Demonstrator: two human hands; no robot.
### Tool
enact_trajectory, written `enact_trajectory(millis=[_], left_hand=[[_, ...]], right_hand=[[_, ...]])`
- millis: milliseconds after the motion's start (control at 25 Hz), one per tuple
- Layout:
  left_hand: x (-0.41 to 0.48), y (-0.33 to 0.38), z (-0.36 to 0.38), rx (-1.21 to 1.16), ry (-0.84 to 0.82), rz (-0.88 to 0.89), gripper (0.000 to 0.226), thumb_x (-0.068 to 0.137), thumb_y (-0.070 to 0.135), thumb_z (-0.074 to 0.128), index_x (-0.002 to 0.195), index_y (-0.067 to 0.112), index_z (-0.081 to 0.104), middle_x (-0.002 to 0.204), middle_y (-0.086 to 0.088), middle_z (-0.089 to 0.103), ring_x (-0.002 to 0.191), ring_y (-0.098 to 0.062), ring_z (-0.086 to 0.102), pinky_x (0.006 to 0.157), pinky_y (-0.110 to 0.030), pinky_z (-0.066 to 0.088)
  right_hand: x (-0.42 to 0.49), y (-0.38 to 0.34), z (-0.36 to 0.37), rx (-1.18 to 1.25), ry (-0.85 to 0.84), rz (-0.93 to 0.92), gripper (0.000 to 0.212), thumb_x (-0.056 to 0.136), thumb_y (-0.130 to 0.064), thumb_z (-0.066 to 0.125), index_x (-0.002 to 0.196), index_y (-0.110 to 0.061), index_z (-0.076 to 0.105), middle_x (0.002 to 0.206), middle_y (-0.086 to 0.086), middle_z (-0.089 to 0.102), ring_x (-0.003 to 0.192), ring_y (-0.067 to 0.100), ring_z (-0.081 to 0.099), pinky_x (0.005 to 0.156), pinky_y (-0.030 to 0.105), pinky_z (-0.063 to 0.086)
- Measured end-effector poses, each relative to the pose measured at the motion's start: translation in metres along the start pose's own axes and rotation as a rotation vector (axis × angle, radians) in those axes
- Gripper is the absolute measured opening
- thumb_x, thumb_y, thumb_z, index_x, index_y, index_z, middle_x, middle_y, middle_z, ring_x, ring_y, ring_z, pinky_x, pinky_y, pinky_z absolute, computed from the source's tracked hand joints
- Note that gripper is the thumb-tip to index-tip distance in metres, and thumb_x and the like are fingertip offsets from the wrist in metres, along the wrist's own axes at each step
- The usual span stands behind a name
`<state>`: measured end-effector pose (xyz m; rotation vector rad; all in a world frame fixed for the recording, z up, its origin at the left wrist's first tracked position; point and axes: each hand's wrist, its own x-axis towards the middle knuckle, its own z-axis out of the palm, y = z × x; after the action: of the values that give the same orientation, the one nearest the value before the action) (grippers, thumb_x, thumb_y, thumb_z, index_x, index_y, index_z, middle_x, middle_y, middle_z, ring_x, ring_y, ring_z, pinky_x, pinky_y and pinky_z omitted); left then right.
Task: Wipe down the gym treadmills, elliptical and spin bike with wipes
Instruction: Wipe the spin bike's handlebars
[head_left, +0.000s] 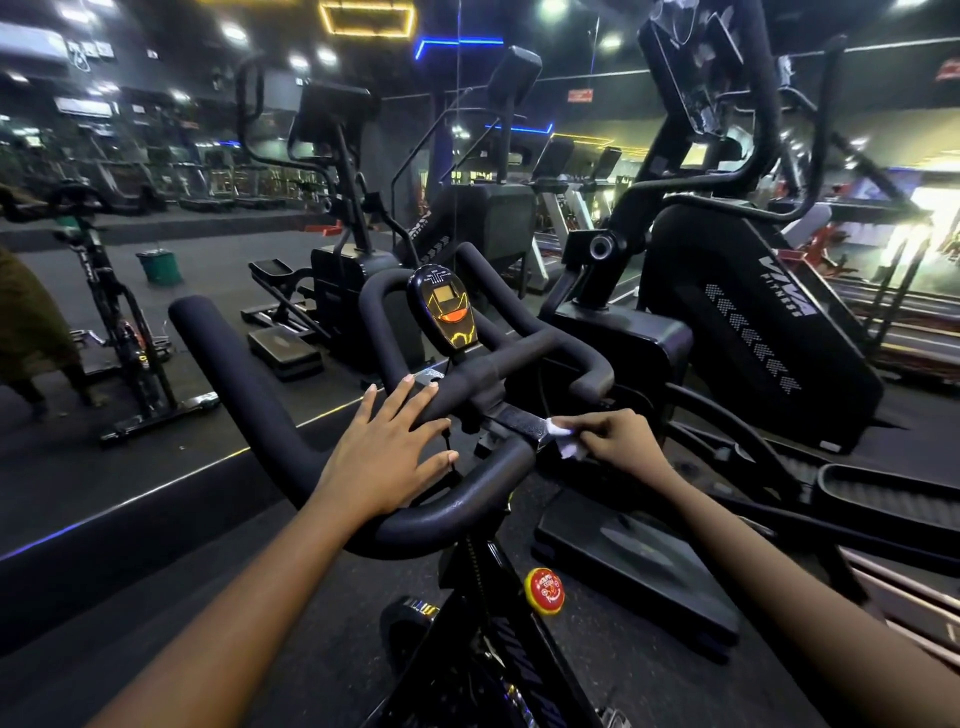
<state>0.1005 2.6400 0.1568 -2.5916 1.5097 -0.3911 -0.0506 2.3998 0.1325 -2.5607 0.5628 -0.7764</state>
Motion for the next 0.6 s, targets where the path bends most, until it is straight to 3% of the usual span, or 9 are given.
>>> enact_trajectory(millis=[80, 160, 240, 320, 440, 600], left_hand=[[0.000, 0.000, -0.001, 0.004, 0.009, 0.003, 0.070, 0.089, 0.066, 0.004, 0.150, 0.035, 0.021, 0.160, 0.004, -0.010, 0.146, -0.017, -0.017, 0.116, -0.046, -0.009], [0.001, 0.001, -0.001, -0.017, 0.027, 0.005, 0.089, 0.074, 0.069, -0.013, 0.149, 0.036, 0.022, 0.161, 0.005, -0.009, 0.146, -0.017, -0.016, 0.116, -0.046, -0.009], [0.001, 0.002, -0.001, -0.020, 0.027, 0.010, 0.102, 0.062, 0.067, -0.021, 0.149, 0.036, 0.023, 0.161, 0.006, -0.008, 0.146, -0.017, -0.016, 0.116, -0.046, -0.009], [0.000, 0.003, -0.003, -0.017, 0.030, 0.011, 0.105, 0.058, 0.066, -0.022, 0.149, 0.036, 0.023, 0.161, 0.005, -0.008, 0.146, -0.017, -0.015, 0.116, -0.046, -0.009], [-0.001, 0.002, -0.002, -0.012, 0.036, 0.016, 0.103, 0.061, 0.066, -0.021, 0.149, 0.036, 0.022, 0.161, 0.005, -0.007, 0.146, -0.017, -0.015, 0.117, -0.046, -0.008], [-0.002, 0.001, -0.001, 0.016, 0.020, 0.008, 0.064, 0.094, 0.063, 0.010, 0.150, 0.034, 0.021, 0.161, 0.004, -0.009, 0.146, -0.018, -0.016, 0.119, -0.046, -0.007]], right_hand=[[-0.003, -0.007, 0.000, -0.062, 0.092, -0.133, 0.032, 0.075, 0.006, 0.063, 0.096, -0.016, 0.075, 0.097, 0.002, 0.073, 0.087, 0.003, 0.064, 0.073, 0.007, 0.042], [0.010, -0.023, 0.010, -0.153, 0.079, -0.342, 0.028, 0.076, -0.001, 0.071, 0.101, -0.013, 0.073, 0.106, 0.004, 0.071, 0.098, 0.015, 0.066, 0.082, 0.018, 0.046], [0.027, -0.038, 0.019, -0.228, -0.056, -0.435, 0.028, 0.085, -0.012, 0.065, 0.113, -0.010, 0.068, 0.121, 0.009, 0.063, 0.113, 0.020, 0.059, 0.093, 0.022, 0.042], [0.034, -0.038, 0.023, -0.262, -0.193, -0.537, 0.032, 0.089, -0.011, 0.056, 0.120, -0.010, 0.063, 0.129, 0.011, 0.057, 0.121, 0.023, 0.052, 0.100, 0.025, 0.039], [0.023, -0.019, 0.013, -0.255, -0.223, -0.652, 0.037, 0.085, -0.005, 0.056, 0.120, -0.013, 0.064, 0.128, 0.011, 0.059, 0.117, 0.024, 0.055, 0.101, 0.032, 0.041], [0.005, 0.000, -0.008, -0.208, -0.242, -0.649, 0.038, 0.079, -0.003, 0.066, 0.114, -0.017, 0.068, 0.121, 0.005, 0.063, 0.109, 0.013, 0.058, 0.097, 0.015, 0.038]])
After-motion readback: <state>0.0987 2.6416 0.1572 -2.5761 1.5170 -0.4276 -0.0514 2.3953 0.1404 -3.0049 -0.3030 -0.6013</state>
